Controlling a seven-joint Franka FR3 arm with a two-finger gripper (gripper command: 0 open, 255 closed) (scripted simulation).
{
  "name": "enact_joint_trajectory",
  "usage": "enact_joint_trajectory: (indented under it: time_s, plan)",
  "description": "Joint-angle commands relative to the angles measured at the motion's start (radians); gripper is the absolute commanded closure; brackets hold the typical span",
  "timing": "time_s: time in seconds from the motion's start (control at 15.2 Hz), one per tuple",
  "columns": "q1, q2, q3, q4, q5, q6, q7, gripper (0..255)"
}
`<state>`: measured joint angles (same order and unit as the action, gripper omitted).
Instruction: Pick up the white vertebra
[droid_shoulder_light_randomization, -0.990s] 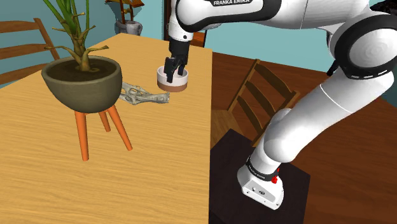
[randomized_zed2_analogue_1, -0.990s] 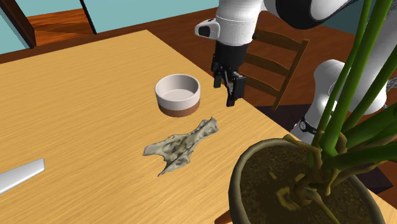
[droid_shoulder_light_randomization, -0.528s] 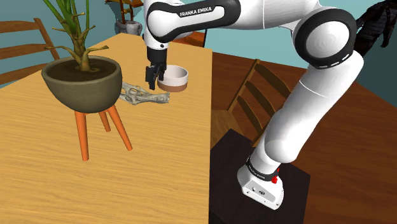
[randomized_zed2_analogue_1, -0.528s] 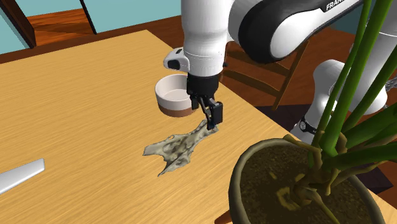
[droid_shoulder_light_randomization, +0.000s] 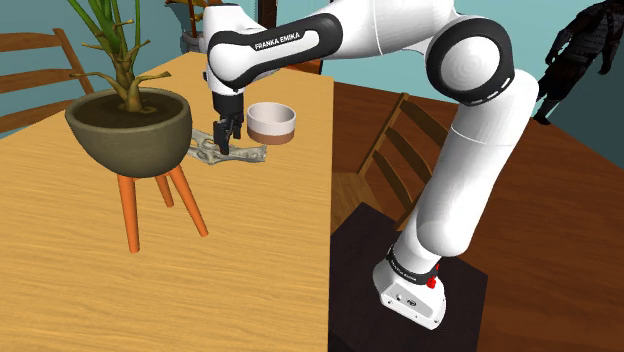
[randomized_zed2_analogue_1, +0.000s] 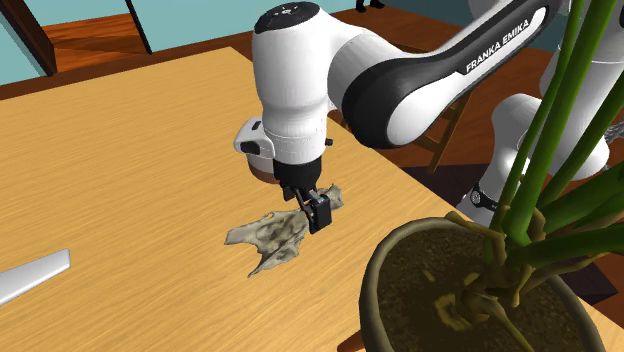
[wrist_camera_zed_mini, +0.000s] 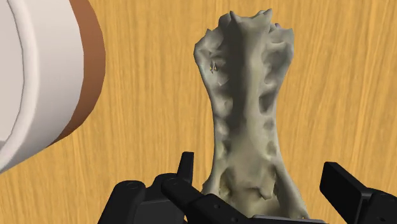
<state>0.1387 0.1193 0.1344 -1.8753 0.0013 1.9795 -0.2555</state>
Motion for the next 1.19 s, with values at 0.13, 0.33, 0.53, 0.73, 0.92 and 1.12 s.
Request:
enact_joint_trajectory:
  time_s: [0.13, 0.33, 0.53, 0.73, 0.92, 1.12]
  plan:
    - [0.001, 0.015, 0.000, -0.029, -0.002, 0.044, 0.001, 0]
    - [0.000, 0.014, 0.000, -0.031, -0.002, 0.045, 0.000, 255]
    - [0.000, 0.014, 0.000, -0.032, -0.002, 0.046, 0.000, 255]
    - [0.000, 0.014, -0.001, -0.031, -0.002, 0.045, -0.001, 255]
    - [0.001, 0.011, 0.000, -0.021, -0.002, 0.032, 0.001, 255]
    - [0.000, 0.000, 0.000, 0.006, 0.000, -0.006, 0.000, 255]
